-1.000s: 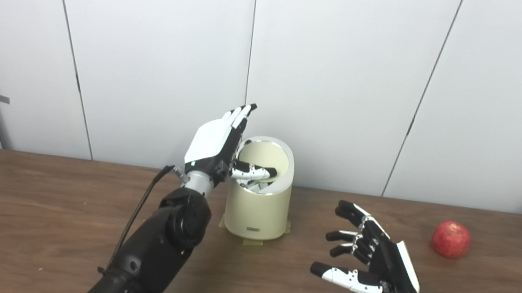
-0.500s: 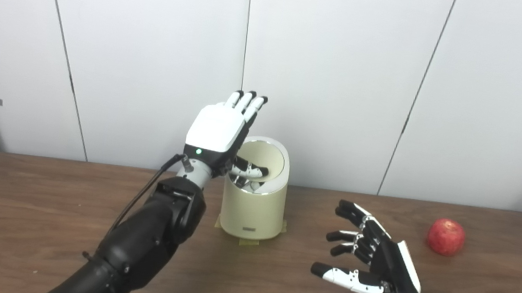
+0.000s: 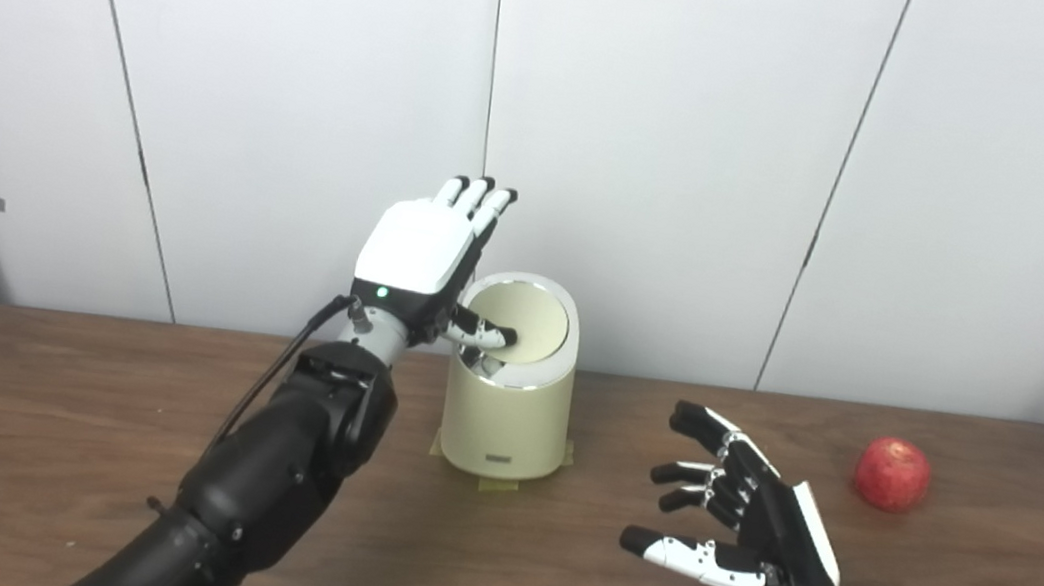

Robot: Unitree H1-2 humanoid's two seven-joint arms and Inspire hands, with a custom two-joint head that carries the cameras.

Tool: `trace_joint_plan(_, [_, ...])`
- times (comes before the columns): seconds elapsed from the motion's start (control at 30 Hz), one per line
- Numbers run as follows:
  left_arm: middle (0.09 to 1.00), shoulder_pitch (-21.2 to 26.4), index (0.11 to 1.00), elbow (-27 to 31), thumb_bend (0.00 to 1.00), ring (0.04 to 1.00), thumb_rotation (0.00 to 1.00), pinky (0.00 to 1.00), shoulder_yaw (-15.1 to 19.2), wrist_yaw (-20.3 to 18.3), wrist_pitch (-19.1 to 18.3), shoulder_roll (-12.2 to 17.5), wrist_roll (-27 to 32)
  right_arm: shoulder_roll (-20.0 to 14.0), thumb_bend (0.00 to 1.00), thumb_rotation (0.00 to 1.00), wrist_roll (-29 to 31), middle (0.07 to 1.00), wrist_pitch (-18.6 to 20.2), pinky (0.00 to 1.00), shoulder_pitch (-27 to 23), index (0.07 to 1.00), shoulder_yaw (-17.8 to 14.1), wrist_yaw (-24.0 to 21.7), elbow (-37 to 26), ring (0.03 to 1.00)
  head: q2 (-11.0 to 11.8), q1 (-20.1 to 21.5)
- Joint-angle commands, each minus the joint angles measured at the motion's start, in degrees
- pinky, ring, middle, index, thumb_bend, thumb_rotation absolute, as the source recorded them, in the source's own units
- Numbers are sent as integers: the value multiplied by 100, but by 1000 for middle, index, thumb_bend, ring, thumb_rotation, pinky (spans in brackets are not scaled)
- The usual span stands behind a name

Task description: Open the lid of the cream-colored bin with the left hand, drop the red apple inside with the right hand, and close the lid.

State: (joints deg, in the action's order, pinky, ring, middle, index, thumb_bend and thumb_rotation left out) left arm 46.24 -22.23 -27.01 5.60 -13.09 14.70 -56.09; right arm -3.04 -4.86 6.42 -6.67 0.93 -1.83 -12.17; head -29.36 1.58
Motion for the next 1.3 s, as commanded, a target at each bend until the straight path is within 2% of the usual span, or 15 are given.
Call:
trace_joint_plan(0.0, [992, 118, 965, 3, 803, 987, 0, 851, 77, 0, -118, 126, -113, -11, 757, 96, 43, 819, -117, 509, -192, 789, 1, -10, -139, 614, -16, -9])
trace_joint_plan(0.1, [989, 80, 969, -70, 849, 982, 0, 845, 51, 38, -50, 108, -89, -9, 754, 95, 50, 816, -91, 512, -201, 791, 3, -17, -147, 611, -14, -6])
trace_joint_plan(0.27, [996, -55, 986, -209, 971, 992, 140, 910, -32, 131, 155, 48, -24, -16, 755, 114, -12, 812, -134, 503, -215, 787, 28, -4, -145, 608, -24, 14])
trace_joint_plan(0.3, [995, -82, 988, -237, 989, 990, 164, 894, -51, 163, 187, 35, -28, -3, 755, 117, 0, 811, -121, 509, -213, 786, 24, 1, -157, 605, -30, 16])
trace_joint_plan(0.43, [995, -166, 994, -291, 1000, 985, 206, 898, -115, 188, 269, 6, -57, 5, 752, 116, 10, 813, -113, 502, -214, 789, 26, 0, -182, 603, -41, 19])
trace_joint_plan(0.6, [997, -220, 993, -285, 1000, 989, 210, 940, -164, 99, 314, 4, -36, 8, 750, 117, 20, 817, -108, 495, -218, 791, 19, 13, -189, 601, -36, 18])
trace_joint_plan(0.83, [996, -217, 1000, -309, 969, 993, 252, 909, -69, 258, 282, -37, 19, -20, 749, 140, 1, 820, -108, 531, -224, 793, 12, 11, -161, 597, -9, -11])
trace_joint_plan(1.07, [964, -300, 988, -266, 784, 961, 362, 854, 279, 700, 215, -155, 240, -35, 739, 110, 51, 811, -160, 506, -194, 792, 14, -20, -144, 601, 1, -30])
trace_joint_plan(1.27, [965, -414, 969, 71, 729, 954, 450, 840, 1163, 632, 292, -422, 1328, -31, 748, 123, 45, 820, -80, 502, -174, 790, 9, -10, -175, 611, -18, -41])
